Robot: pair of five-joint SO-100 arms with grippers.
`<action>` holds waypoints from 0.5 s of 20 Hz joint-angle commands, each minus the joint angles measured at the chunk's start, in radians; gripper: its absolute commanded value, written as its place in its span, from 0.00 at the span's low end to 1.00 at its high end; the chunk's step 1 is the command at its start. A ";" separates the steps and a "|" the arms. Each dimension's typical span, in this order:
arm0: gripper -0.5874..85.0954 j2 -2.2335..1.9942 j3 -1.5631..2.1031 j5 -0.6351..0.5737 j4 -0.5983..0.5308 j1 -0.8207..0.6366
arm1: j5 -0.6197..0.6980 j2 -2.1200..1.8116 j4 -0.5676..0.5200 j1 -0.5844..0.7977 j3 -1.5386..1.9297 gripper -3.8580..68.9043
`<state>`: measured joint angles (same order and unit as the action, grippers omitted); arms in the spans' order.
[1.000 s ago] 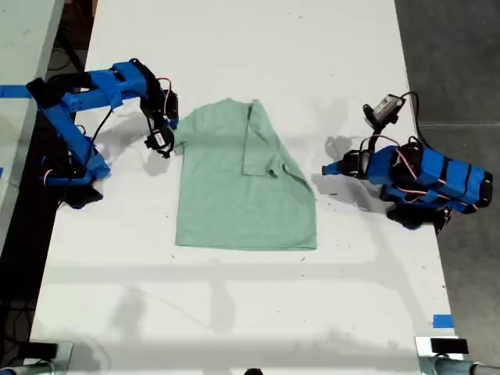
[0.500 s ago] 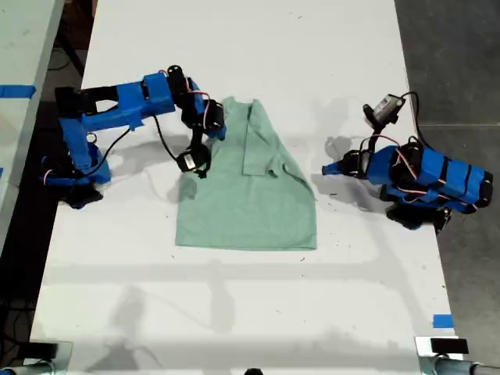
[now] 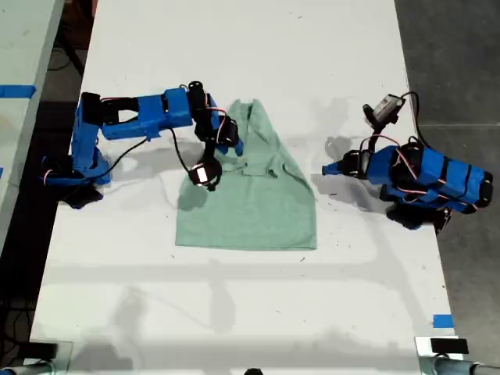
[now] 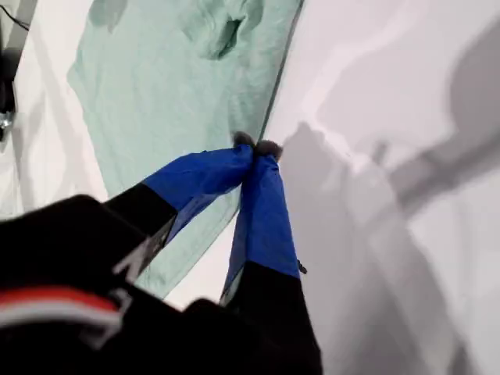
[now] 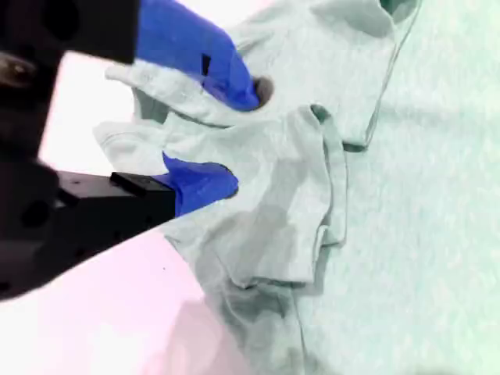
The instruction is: Fold t shirt
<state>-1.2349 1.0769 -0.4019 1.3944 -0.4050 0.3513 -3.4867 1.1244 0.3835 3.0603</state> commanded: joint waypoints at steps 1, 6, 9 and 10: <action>0.01 -0.252 -0.005 -0.018 0.064 -0.051 | 0.002 -0.020 -0.003 0.000 0.055 0.06; 0.01 -0.925 0.503 0.021 0.006 -0.098 | 0.002 -0.020 -0.003 0.000 0.055 0.06; 0.01 -1.411 0.974 0.081 -0.215 -0.037 | 0.002 -0.020 -0.003 0.000 0.055 0.06; 0.01 -1.531 1.078 0.092 -0.256 -0.018 | 0.002 -0.020 -0.005 0.002 0.055 0.06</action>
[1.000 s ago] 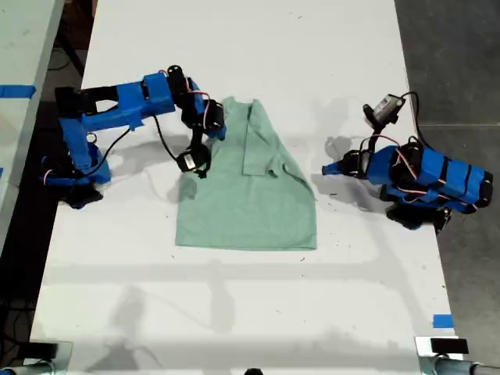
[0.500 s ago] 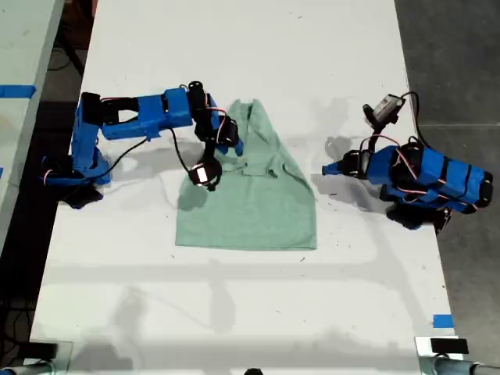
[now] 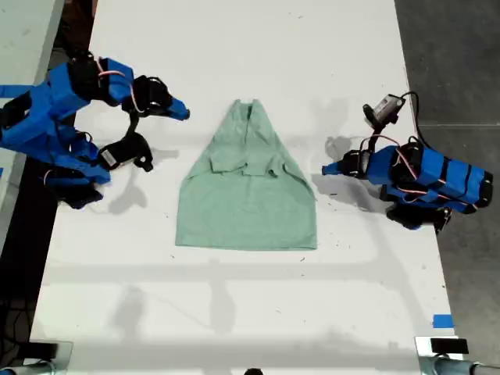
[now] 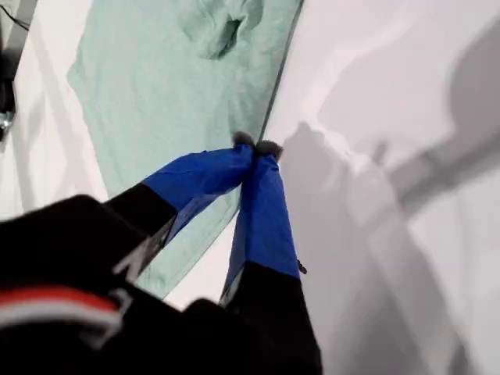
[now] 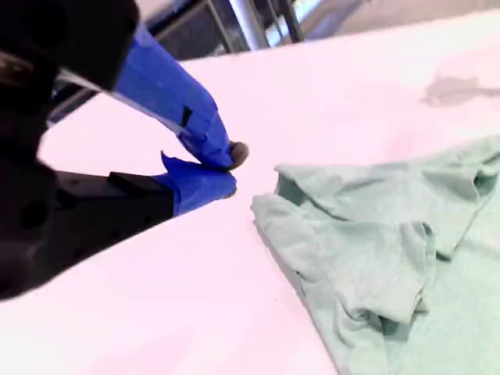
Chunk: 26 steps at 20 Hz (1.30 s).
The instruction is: Fold t shirt
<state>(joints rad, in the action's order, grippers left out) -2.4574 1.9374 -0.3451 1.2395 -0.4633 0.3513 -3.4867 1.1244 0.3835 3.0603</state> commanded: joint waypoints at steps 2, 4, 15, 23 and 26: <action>0.01 -0.500 0.440 0.058 -0.202 0.084 | 0.000 -0.020 -0.005 0.002 0.055 0.06; 0.01 -0.646 0.678 0.071 -0.318 0.124 | 0.000 -0.020 -0.005 0.006 0.055 0.06; 0.01 -1.146 1.252 0.067 -0.339 0.091 | -0.009 -0.020 0.000 0.012 0.055 0.06; 0.01 -1.146 1.256 0.069 -0.334 0.083 | -0.009 -0.020 0.000 0.008 0.055 0.06; 0.01 -1.146 1.259 0.066 -0.333 0.069 | -0.009 -0.020 0.000 0.011 0.055 0.06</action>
